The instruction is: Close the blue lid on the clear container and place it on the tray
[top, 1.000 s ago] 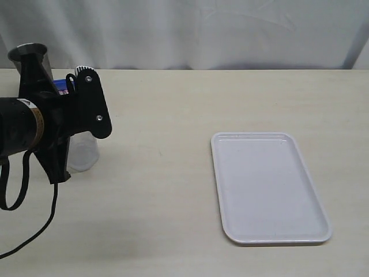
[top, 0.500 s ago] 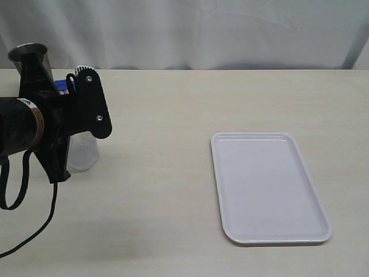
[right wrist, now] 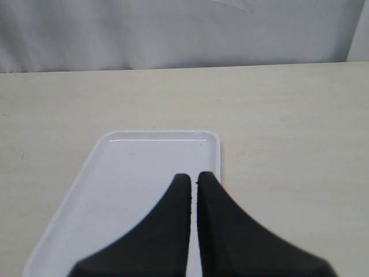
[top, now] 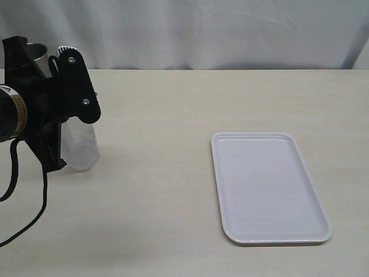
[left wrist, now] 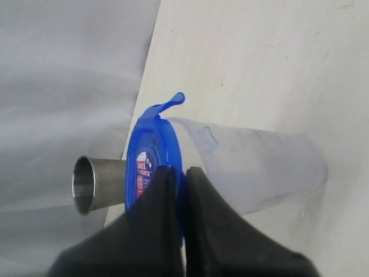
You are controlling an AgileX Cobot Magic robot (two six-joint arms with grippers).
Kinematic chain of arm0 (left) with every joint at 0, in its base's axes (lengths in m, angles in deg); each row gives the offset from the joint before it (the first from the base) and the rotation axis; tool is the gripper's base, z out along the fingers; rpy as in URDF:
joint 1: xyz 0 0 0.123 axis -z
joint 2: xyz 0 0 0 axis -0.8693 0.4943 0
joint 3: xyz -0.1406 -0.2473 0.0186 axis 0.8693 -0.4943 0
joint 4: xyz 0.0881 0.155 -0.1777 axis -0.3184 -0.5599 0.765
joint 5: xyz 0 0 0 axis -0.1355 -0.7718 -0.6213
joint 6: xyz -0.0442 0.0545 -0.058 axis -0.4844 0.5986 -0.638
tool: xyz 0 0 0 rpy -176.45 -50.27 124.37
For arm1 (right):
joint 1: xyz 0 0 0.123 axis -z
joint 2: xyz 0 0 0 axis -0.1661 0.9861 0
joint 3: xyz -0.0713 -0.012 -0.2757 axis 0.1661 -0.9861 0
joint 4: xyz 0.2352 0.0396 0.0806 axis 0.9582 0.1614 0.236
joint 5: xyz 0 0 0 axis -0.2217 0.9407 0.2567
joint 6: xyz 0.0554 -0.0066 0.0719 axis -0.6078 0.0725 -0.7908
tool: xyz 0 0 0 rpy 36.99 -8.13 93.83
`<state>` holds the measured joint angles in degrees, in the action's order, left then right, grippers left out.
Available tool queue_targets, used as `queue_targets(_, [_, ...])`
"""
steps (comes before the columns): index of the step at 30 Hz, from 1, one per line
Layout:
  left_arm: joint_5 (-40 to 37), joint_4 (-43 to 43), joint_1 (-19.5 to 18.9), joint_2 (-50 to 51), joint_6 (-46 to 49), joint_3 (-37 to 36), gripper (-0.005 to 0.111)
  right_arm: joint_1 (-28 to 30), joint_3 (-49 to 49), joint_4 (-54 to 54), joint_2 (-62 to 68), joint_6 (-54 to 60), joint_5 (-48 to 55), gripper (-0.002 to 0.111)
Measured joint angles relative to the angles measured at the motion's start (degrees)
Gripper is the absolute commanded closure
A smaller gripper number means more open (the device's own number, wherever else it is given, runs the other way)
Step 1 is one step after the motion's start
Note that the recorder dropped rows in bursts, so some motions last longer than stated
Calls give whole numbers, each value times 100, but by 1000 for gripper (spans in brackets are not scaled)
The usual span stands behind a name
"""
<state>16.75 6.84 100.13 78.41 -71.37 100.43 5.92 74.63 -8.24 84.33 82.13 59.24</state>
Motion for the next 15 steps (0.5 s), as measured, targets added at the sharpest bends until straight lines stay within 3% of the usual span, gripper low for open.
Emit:
queue_targets(6, [162,82,-103,0,14,0,107,0,0,0,0,0,0,104])
queue_targets(15, [216,521,-103,0,860,0,107,0,0,0,0,0,0,104])
